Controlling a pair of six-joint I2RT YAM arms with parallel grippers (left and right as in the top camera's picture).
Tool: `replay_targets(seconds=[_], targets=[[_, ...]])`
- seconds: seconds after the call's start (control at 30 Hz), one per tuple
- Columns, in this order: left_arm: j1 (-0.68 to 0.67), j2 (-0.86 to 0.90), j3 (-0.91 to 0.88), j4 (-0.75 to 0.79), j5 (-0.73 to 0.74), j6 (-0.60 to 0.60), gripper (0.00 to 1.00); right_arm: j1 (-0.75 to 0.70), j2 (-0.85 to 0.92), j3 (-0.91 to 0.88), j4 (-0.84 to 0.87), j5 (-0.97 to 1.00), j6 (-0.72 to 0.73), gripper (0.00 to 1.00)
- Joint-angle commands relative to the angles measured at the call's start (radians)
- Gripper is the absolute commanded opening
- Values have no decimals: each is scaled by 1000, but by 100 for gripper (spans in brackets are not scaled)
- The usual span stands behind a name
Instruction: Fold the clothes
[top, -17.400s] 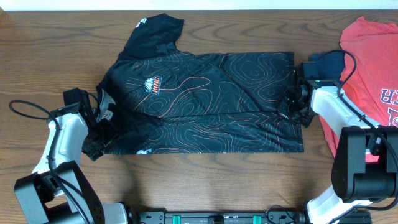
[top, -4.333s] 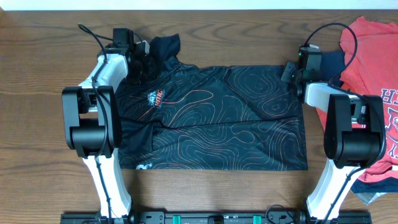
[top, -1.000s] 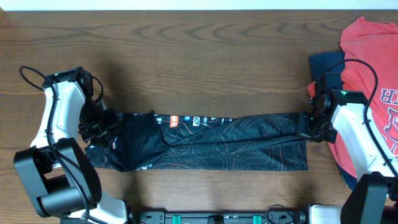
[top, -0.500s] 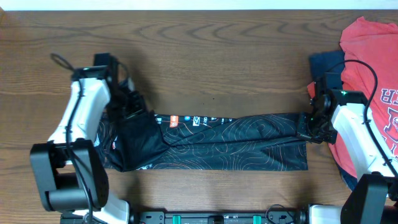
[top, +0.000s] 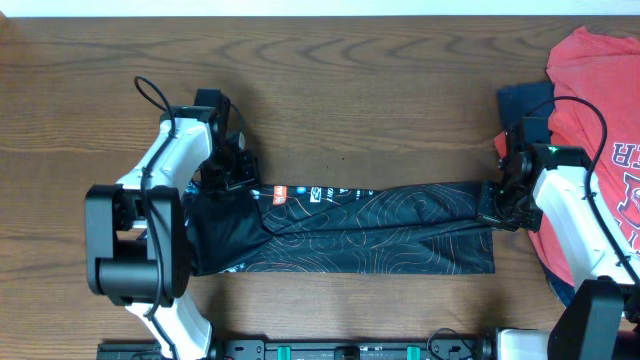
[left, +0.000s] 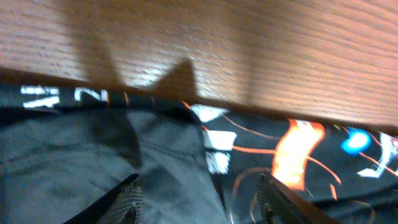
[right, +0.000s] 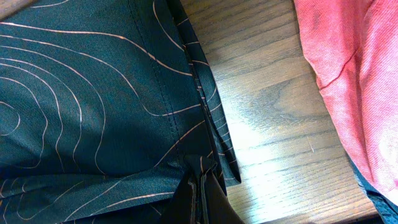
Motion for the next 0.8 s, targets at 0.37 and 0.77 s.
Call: replay_targets(seconds=[0.37, 0.77], targets=[[-3, 31, -3, -27, 26, -10, 6, -10, 0, -6, -2, 18, 10, 1], [-72, -32, -3, -147, 219, 105, 6, -10, 0, -6, -2, 30, 10, 1]])
